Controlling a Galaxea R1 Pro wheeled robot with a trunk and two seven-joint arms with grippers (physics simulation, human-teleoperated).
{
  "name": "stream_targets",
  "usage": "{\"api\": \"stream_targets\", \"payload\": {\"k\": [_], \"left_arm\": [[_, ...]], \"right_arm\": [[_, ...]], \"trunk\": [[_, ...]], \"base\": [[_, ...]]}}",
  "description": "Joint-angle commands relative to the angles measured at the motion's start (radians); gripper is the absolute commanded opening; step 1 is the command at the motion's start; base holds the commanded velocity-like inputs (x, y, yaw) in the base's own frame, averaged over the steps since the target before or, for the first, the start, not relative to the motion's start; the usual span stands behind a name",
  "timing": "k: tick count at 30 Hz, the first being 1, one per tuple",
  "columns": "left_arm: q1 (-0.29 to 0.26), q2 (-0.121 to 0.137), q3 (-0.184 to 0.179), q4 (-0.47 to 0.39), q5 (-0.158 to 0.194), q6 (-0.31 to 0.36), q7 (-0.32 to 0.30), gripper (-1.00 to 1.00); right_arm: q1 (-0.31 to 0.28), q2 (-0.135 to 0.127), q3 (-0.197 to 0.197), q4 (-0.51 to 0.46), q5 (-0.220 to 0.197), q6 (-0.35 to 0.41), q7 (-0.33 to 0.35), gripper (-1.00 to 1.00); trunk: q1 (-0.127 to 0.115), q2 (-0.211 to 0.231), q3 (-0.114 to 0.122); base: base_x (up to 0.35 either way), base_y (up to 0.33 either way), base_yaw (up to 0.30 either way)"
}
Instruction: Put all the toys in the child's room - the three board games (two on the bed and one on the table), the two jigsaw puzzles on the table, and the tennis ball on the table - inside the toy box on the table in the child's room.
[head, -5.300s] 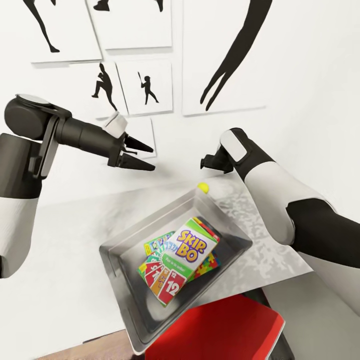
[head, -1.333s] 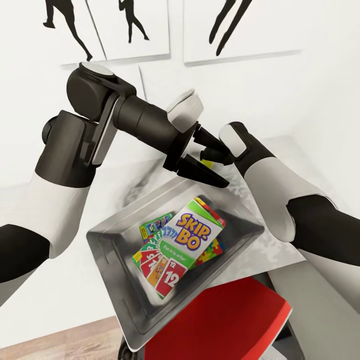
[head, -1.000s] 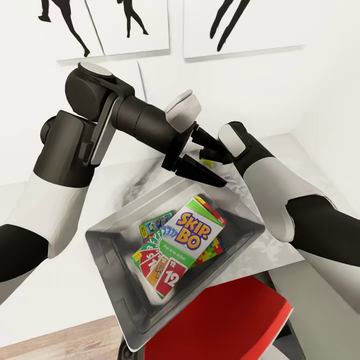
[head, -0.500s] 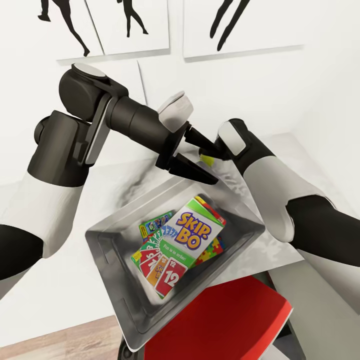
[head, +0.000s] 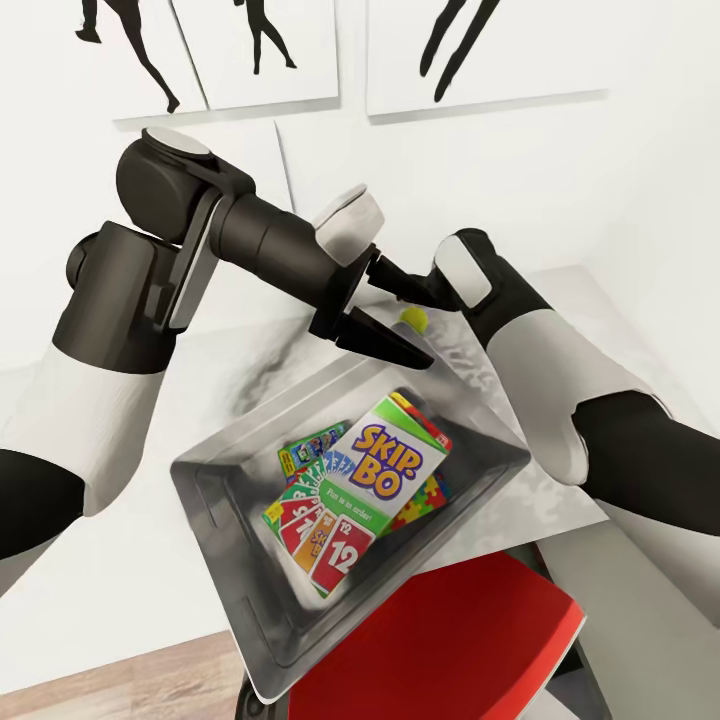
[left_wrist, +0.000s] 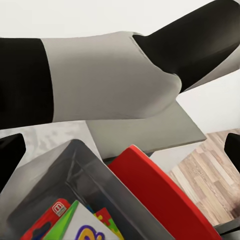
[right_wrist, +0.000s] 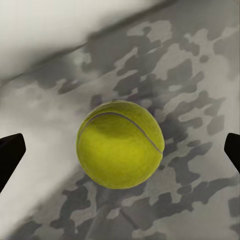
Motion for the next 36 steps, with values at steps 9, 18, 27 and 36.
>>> {"api": "stream_targets", "payload": {"k": [9, 18, 27, 36], "left_arm": [[-0.001, 0.001, -0.001, 0.0, 0.003, 0.011, -0.001, 1.0], [-0.001, 0.002, -0.002, 0.0, 0.002, 0.011, -0.001, 1.0], [-0.001, 0.002, 0.0, 0.0, 0.0, 0.011, -0.001, 1.0], [-0.001, 0.002, -0.001, 0.0, 0.0, 0.011, -0.001, 1.0]], "right_arm": [[0.0, -0.002, 0.011, 0.0, -0.01, 0.001, -0.009, 1.0], [0.0, 0.0, 0.011, 0.002, -0.011, 0.001, -0.01, 1.0], [0.0, -0.002, 0.009, 0.002, -0.011, 0.001, -0.01, 1.0], [0.0, -0.001, 0.009, 0.001, -0.01, 0.0, -0.01, 1.0]], "trunk": [[0.001, -0.002, -0.001], [0.001, -0.002, -0.003], [0.001, -0.002, -0.016], [0.001, -0.002, -0.03]], "base": [[0.0, 0.0, 0.0], [0.0, 0.0, 0.0], [0.0, 0.0, 0.0], [0.0, 0.0, 0.0]]}}
